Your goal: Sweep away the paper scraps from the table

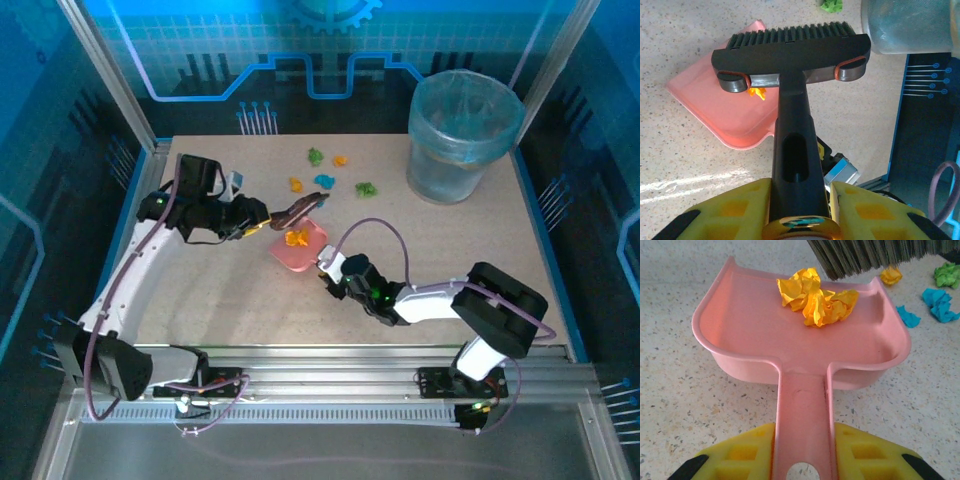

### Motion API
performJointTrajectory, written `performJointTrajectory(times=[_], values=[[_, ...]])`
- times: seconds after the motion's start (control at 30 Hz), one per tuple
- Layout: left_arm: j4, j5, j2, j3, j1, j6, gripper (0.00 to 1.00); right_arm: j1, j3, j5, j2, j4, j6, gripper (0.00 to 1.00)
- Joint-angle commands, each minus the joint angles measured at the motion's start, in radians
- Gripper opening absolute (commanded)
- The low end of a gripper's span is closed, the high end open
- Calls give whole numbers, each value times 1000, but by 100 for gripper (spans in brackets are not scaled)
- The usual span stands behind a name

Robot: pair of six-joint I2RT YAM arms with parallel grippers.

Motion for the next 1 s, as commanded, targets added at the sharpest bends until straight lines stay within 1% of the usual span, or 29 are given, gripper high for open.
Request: performJointTrajectory(times=[0.0,0.13,0.33,0.4,0.5,0.6,0.67,0.83,0.97], values=[[34,62,-67,76,-6,-10,0,2,-33,11,-67,123,8,0],[29,89,-69,127,-6,-22,0,3,-54,23,-145,104,28,0],[96,117,-104,210,6,-80,0,-7,-44,24,-304,-35,63,0],[97,96,-110,244,19,-81,0,-10,-20,31,-365,-136,79,0],[98,16,-140,254,42,-80,0,-22,20,44,-444,-287,102,0],[144,-54,-191,203,63,-87,0,-34,41,48,-533,-412,114,0],[189,-78,-229,150,72,-95,0,-44,73,50,-581,-514,130,0],[336,-130,-321,-53,78,-154,0,-86,217,70,-657,-831,202,0],[467,-158,-381,-247,74,-197,0,-103,333,129,-690,-1010,245,0]])
